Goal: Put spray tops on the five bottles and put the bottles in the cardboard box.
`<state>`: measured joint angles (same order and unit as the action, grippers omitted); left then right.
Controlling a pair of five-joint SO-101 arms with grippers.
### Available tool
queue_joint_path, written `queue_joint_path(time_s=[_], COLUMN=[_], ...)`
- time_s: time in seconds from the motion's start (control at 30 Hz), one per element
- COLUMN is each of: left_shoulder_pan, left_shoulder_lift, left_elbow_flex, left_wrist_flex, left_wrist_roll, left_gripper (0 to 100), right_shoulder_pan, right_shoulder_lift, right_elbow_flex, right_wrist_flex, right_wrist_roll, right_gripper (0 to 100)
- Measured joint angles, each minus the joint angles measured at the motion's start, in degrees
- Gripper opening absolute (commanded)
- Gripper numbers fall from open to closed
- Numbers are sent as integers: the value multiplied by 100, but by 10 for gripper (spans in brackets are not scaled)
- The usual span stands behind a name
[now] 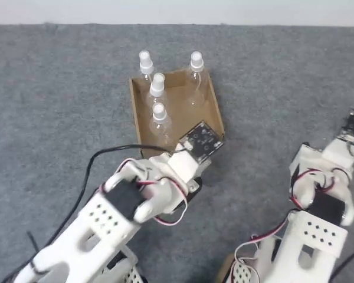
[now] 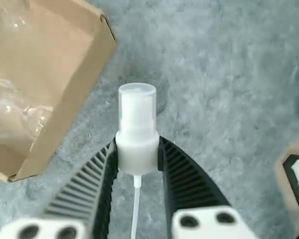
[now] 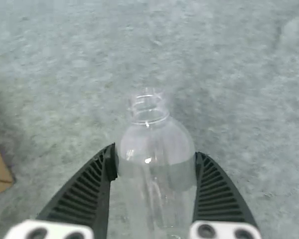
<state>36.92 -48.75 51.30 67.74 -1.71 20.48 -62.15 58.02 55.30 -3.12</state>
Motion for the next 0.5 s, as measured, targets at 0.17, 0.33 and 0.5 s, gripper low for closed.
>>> queue_joint_path(time_s=[0.17, 0.33, 0.5], left_shoulder_pan=[0, 0, -9], left_shoulder_lift=[-747, -1319, -1697], left_elbow_flex=[185, 378, 633], left_wrist_flex=[9, 9, -114], left_wrist_roll=[9, 44, 44], left_gripper=[11, 11, 11], right_shoulder_pan=[-519, -1081, -1574], right_shoulder_lift=[-26, -659, -1336], right_elbow_flex=[0, 35, 712], right_wrist_flex=[18, 387, 237], right_wrist_roll=[0, 0, 0], right_gripper=[91, 91, 91])
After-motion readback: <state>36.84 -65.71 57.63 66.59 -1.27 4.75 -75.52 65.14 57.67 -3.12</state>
